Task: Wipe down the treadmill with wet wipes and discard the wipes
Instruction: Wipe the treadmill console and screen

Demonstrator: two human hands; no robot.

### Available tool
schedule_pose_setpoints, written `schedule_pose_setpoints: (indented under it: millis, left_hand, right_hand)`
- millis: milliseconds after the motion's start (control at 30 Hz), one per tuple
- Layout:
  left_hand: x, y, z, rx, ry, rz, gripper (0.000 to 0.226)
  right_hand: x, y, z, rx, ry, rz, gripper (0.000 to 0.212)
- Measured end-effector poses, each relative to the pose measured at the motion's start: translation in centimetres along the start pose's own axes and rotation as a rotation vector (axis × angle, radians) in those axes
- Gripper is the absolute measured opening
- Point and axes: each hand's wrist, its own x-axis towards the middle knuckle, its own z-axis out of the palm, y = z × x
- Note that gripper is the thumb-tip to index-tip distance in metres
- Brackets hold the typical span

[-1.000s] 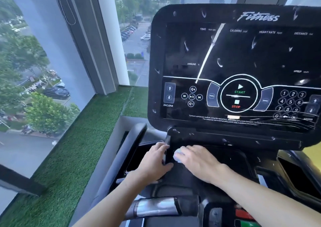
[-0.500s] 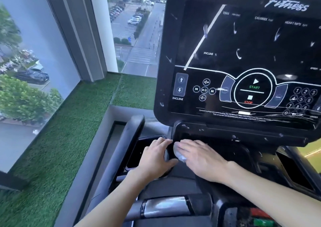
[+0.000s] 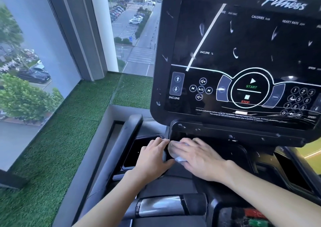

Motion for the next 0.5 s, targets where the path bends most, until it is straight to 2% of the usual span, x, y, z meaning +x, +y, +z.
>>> schedule_pose_setpoints:
  millis: [233, 300, 367, 500]
  left_hand:
    - [0.3, 1.1, 0.1, 0.066, 0.015, -0.039, 0.072]
    - [0.2, 1.3, 0.3, 0.088, 0.026, -0.05, 0.071]
    - [0.3, 1.4, 0.4, 0.096, 0.033, -0.055, 0.07]
    - [0.7, 1.8, 0.4, 0.078, 0.068, -0.07, 0.064]
  right_hand:
    - [-2.3, 1.1, -0.4, 0.173, -0.071, -0.029, 0.045]
    - [-2.9, 1.6, 0.0, 0.191, -0.088, 0.014, 0.053]
    - [-3.7, 2.0, 0.4, 0.216, -0.125, 0.081, 0.052]
    - [-3.8, 1.6, 0.1, 0.193, -0.129, 0.063, 0.052]
